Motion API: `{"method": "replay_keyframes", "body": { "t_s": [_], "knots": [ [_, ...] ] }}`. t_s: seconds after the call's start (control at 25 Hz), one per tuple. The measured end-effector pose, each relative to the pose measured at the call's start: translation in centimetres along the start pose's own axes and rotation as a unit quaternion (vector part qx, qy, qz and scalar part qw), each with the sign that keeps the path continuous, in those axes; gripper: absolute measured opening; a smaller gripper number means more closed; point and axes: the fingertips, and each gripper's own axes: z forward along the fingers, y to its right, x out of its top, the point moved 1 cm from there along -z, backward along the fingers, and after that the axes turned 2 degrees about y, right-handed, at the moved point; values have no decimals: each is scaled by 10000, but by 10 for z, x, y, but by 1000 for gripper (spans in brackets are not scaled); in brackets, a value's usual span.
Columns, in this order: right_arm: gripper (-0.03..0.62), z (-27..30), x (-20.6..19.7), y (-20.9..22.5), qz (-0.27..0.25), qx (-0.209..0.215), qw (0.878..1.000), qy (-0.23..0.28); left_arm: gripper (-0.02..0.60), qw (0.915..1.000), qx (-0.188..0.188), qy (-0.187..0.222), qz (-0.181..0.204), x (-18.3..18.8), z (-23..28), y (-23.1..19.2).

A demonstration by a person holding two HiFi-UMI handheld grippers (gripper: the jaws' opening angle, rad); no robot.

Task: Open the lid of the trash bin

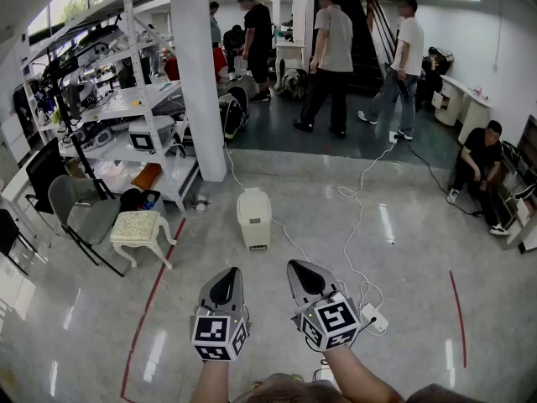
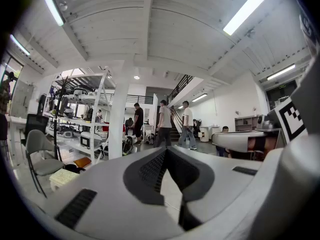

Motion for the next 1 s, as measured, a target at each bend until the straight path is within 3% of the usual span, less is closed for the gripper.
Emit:
{"method": "replay_keyframes", "body": {
  "t_s": [0.32,1.0],
  "knots": [
    [34,0,8,7,144,123,9997,147,-11,9999,50,7,104,9,6,0],
    [34,-2,-10,37,218,348,9992,25,-11,9993,352,-75,116,-10,24,4]
  ]
}}
